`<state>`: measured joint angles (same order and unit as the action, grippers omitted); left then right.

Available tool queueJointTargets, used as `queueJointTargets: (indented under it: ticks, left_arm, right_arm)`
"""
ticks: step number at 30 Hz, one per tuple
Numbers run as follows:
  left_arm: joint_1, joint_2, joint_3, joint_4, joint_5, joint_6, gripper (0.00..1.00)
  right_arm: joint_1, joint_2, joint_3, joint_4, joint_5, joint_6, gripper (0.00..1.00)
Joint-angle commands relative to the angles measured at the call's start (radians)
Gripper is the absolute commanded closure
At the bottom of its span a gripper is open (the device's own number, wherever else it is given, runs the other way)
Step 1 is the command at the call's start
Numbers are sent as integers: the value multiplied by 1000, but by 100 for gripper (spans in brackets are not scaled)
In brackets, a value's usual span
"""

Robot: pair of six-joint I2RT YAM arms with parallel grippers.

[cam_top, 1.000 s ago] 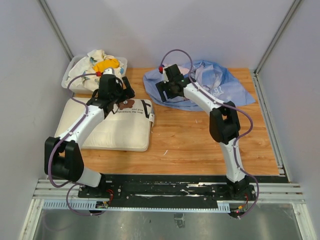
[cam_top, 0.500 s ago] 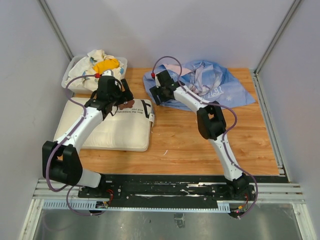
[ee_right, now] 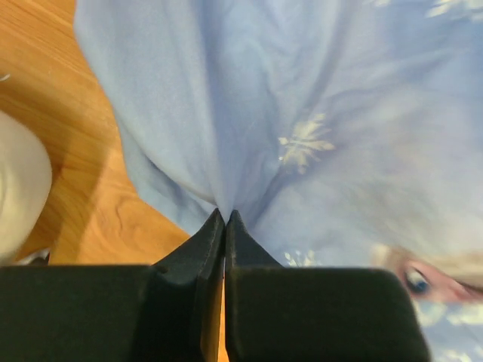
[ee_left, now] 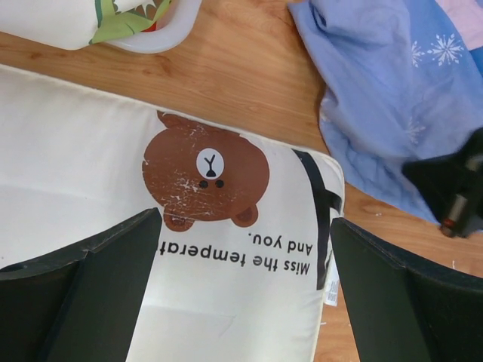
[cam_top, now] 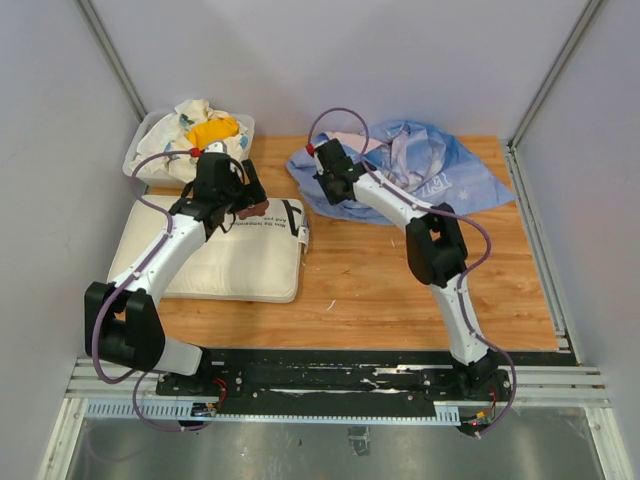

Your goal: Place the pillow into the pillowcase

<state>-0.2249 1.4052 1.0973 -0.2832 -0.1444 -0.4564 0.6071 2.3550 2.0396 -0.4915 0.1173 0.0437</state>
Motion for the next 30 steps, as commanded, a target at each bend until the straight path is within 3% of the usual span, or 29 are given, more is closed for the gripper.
queueJointTargets:
  ticks: [1, 11, 18, 20, 22, 25, 30]
  left_arm:
    - [-3, -15, -12, 21, -4, -2, 1]
    - [-4, 33, 25, 39, 29, -5, 1]
    - [-4, 75, 43, 54, 53, -17, 1]
    - [-4, 84, 46, 56, 57, -21, 1]
    - [-4, 88, 48, 58, 64, -22, 1]
    - [-4, 95, 53, 59, 71, -24, 1]
    - [-4, 91, 58, 49, 80, -24, 1]
  right_arm:
    - [2, -238, -62, -22, 144, -37, 99]
    - [13, -654, -444, -179, 68, 91, 99]
    - [57, -803, -657, -334, -25, 122, 98]
    - [71, -825, -688, -352, -45, 125, 91]
    - [75, -846, -694, -360, -24, 140, 69]
    - [72, -855, -665, -343, 51, 151, 57]
    - [24, -753, -548, -302, 67, 179, 56]
